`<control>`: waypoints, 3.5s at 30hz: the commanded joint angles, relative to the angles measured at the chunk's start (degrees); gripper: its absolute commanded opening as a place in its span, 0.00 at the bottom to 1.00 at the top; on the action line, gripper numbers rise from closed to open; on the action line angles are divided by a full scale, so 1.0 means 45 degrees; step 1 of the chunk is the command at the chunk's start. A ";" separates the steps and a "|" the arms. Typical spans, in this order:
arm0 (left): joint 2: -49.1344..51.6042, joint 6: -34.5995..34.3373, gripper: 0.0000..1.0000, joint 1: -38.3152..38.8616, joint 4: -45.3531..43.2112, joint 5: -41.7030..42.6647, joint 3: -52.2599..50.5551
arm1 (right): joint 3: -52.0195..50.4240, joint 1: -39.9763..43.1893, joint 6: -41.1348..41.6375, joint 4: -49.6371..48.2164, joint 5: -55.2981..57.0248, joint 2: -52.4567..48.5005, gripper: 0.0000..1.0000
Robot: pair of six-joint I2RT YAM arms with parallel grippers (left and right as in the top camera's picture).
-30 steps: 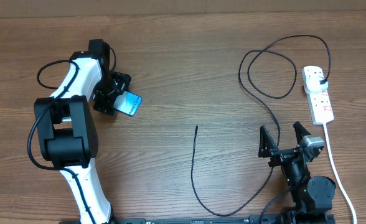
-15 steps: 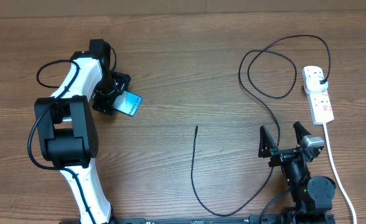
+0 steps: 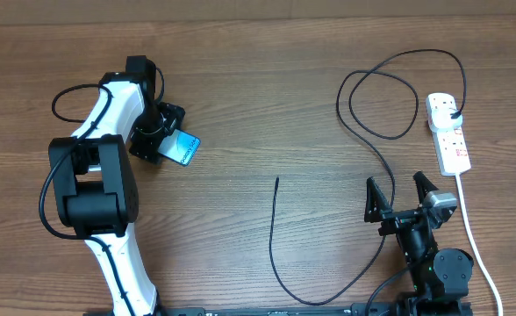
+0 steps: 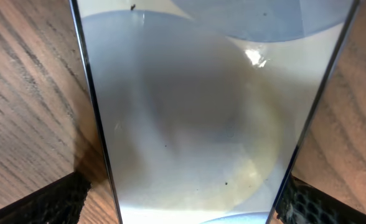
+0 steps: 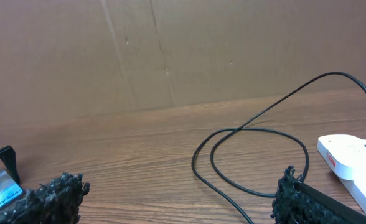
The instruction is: Plug charger to phone and switch on socket
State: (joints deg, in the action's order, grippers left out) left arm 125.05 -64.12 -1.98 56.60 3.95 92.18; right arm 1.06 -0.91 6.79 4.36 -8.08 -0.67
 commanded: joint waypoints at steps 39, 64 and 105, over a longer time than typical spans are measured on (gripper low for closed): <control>0.0486 0.0248 1.00 0.0029 -0.0083 -0.0544 0.0024 | -0.0136 -0.0083 -0.0053 -0.0039 0.0121 0.0112 1.00; 0.0486 0.0296 0.96 0.0029 -0.0126 -0.0549 0.0024 | -0.0136 -0.0083 -0.0053 -0.0039 0.0121 0.0112 1.00; 0.0486 -0.0287 1.00 0.0325 0.0272 -0.0248 0.0024 | -0.0136 -0.0083 -0.0053 -0.0039 0.0121 0.0112 1.00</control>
State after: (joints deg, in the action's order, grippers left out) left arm 125.16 -64.58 -0.36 57.28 2.13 92.31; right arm 1.06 -0.91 6.76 4.38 -8.08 -0.67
